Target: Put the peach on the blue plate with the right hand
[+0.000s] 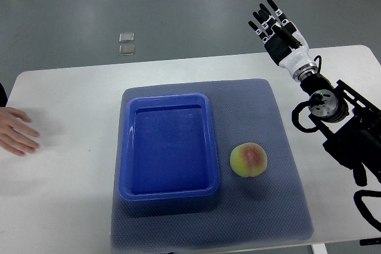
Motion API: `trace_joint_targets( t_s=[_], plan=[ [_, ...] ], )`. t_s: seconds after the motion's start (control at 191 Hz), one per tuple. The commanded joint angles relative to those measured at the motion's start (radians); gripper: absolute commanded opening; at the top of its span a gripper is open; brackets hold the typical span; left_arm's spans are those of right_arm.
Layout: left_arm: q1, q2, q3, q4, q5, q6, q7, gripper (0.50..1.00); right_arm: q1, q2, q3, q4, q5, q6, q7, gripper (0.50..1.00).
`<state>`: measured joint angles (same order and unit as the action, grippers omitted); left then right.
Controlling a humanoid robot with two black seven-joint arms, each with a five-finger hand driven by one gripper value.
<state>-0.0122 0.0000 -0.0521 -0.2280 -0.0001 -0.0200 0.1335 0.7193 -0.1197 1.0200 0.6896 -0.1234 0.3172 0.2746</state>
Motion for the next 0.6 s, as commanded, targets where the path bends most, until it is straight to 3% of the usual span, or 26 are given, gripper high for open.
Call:
trace_joint_targets(
  t_s=[0.0, 0.409, 0.561, 0.566, 0.592],
  plan=[
    [0.000, 0.000, 0.000, 0.001, 0.000, -0.002, 0.000, 1.000, 0.000, 0.000, 0.000, -0.001, -0.001, 0.000, 0.000, 0.930],
    [0.000, 0.000, -0.002, 0.001, -0.001, -0.002, 0.000, 1.000, 0.032, -0.014, -0.023, 0.013, -0.042, 0.014, -0.015, 0.930],
    [0.000, 0.000, 0.000, 0.001, -0.001, -0.002, 0.002, 1.000, 0.074, -0.092, -0.147, 0.071, -0.202, 0.005, -0.025, 0.930],
    [0.000, 0.000, 0.000, 0.001, -0.001, -0.005, 0.002, 1.000, 0.101, -0.136, -0.209, 0.093, -0.269, 0.013, -0.035, 0.930],
    [0.000, 0.000, 0.002, 0.001, -0.001, -0.008, 0.002, 1.000, 0.112, -0.160, -0.235, 0.107, -0.295, 0.014, -0.038, 0.930]
  ],
)
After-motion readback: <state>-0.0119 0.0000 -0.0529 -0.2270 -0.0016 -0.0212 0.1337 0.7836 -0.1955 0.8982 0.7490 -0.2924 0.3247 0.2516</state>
